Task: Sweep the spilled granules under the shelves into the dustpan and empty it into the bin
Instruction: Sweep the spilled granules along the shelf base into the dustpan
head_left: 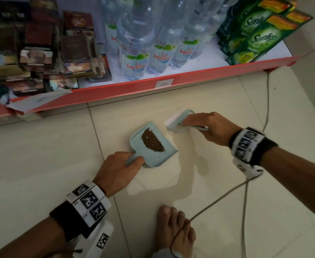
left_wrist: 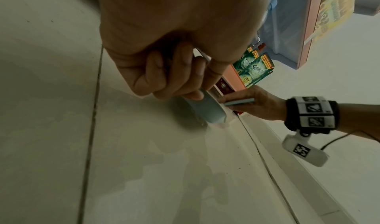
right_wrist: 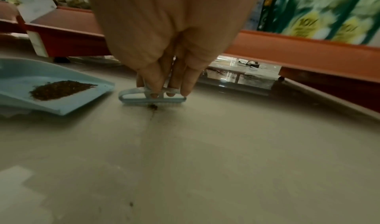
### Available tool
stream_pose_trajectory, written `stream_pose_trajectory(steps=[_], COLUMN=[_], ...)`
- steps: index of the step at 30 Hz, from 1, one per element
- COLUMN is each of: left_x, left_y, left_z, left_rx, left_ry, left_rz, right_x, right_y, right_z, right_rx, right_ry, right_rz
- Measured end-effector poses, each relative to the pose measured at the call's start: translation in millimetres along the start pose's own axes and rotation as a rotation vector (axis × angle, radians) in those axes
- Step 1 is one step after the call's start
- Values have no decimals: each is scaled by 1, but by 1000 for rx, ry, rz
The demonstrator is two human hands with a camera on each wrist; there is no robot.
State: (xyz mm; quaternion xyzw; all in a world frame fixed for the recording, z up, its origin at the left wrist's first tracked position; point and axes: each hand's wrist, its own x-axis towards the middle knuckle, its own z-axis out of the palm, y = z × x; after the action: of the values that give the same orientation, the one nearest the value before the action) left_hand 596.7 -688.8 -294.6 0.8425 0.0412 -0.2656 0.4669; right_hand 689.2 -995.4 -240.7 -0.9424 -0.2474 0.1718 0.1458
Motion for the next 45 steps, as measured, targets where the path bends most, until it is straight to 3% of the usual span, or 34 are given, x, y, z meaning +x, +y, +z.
stream_pose_trajectory(steps=[2, 7, 10, 13, 23, 28, 32, 36, 39, 42, 45], left_x=[0, 2, 5, 7, 14, 28, 38, 44, 46, 47, 46], left_y=[-1, 4, 8, 12, 26, 43, 54, 60, 61, 60, 60], left_z=[0, 6, 8, 8, 6, 4, 1, 1, 0, 0, 1], left_rx=[-2, 28, 47, 51, 129, 231, 243, 235, 234, 224, 224], left_ry=[3, -8, -20, -27, -15, -89, -120, -139, -151, -159, -162], left_rz=[-3, -4, -12, -6, -24, -68, -113, -124, -135, -138, -138], right_x=[-15, -24, -16, -15, -26, -17, -14, -14, -15, -13, -11], right_y=[8, 10, 3, -14, -40, -37, -51, -59, -60, -56, -50], right_z=[-5, -6, 2, 16, 20, 15, 23, 23, 14, 8, 8], right_rx=[-24, -68, -166, -155, -3, -127, -94, 48, 221, 181, 45], right_ry=[70, 415, 316, 190, 466, 346, 256, 286, 391, 478, 469], right_rz=[7, 176, 354, 372, 289, 392, 397, 389, 385, 418, 445])
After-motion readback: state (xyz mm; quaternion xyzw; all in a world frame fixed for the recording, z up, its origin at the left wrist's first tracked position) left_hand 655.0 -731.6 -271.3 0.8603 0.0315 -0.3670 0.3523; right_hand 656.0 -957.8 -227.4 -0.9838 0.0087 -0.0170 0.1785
